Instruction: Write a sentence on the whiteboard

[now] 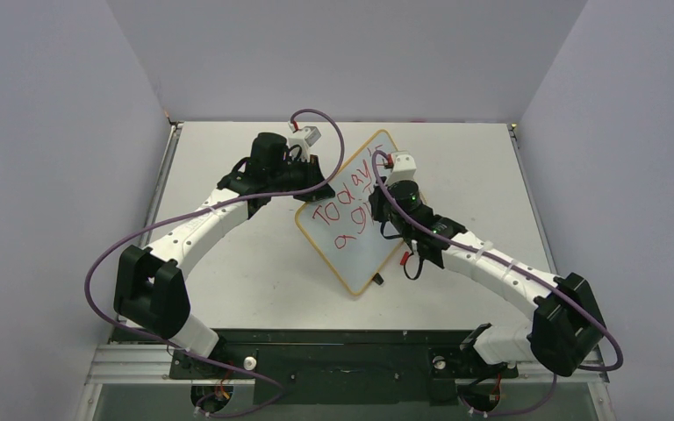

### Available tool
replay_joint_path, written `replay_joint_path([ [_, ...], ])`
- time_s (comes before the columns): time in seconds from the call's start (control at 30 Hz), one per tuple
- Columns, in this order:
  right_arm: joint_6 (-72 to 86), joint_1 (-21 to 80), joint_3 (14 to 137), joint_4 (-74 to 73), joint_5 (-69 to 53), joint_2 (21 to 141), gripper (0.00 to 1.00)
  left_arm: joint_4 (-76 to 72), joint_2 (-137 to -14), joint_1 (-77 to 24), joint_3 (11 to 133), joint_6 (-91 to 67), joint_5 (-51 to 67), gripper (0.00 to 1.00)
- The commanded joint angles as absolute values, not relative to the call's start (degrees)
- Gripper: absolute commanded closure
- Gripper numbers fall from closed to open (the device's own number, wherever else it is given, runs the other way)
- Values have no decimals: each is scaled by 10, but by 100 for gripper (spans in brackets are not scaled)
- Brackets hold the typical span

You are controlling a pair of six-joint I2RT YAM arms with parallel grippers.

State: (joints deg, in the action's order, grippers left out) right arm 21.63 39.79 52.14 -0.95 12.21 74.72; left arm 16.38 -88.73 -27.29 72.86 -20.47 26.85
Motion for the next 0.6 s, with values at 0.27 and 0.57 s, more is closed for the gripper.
replay_joint_path([
  [0.27, 214, 380, 539, 15, 137, 778, 100, 143, -873, -271, 729, -155, 234, 100],
  [0.57, 211, 352, 565, 21, 123, 802, 100, 143, -874, -271, 729, -155, 233, 100],
])
